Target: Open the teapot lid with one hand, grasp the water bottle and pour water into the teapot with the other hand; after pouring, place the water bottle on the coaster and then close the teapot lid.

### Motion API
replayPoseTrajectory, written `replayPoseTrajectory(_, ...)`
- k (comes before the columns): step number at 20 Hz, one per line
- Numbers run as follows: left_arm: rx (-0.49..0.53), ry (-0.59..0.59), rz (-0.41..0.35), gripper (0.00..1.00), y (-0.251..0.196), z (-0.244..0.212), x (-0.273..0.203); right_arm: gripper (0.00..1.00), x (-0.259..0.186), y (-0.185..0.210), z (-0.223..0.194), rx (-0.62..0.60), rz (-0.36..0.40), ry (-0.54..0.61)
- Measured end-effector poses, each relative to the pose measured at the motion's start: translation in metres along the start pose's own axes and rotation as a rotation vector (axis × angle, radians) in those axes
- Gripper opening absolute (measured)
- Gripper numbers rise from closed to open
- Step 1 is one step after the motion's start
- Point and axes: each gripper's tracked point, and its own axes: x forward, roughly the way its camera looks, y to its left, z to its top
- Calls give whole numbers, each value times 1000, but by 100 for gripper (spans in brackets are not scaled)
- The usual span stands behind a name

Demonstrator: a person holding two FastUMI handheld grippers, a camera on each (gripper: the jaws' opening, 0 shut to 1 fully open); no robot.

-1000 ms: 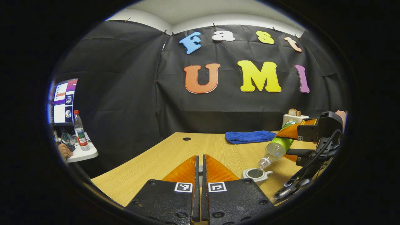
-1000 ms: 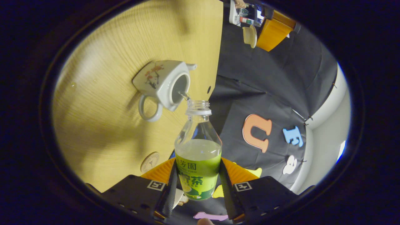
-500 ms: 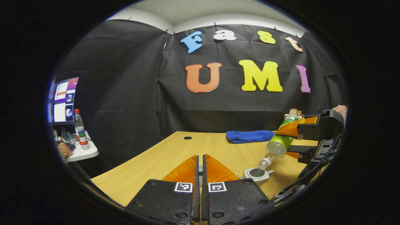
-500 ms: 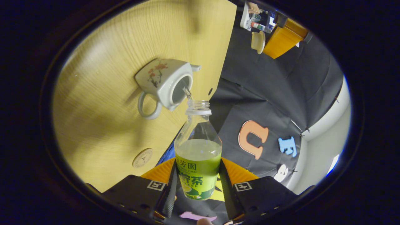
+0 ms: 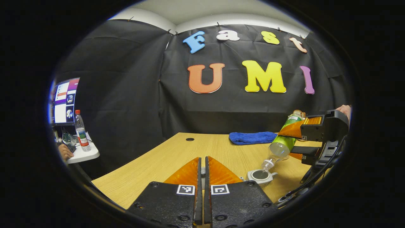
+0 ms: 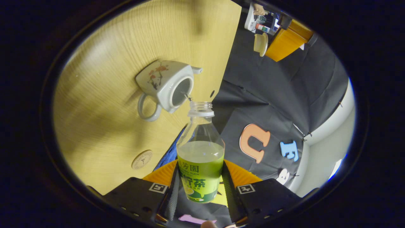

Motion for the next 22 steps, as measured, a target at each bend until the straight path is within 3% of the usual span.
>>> replayPoseTrajectory(11, 4, -7, 0, 4, 1, 3, -2, 65, -2, 1, 0, 14, -4, -9)
replayPoseTrajectory(17, 1, -49, 18, 4, 9, 15, -8, 65, -2, 14, 0, 152, 48, -24)
replayPoseTrajectory(22, -5, -50, 28, 4, 12, 17, -9, 66, -7, 28, 4, 423, 120, -51)
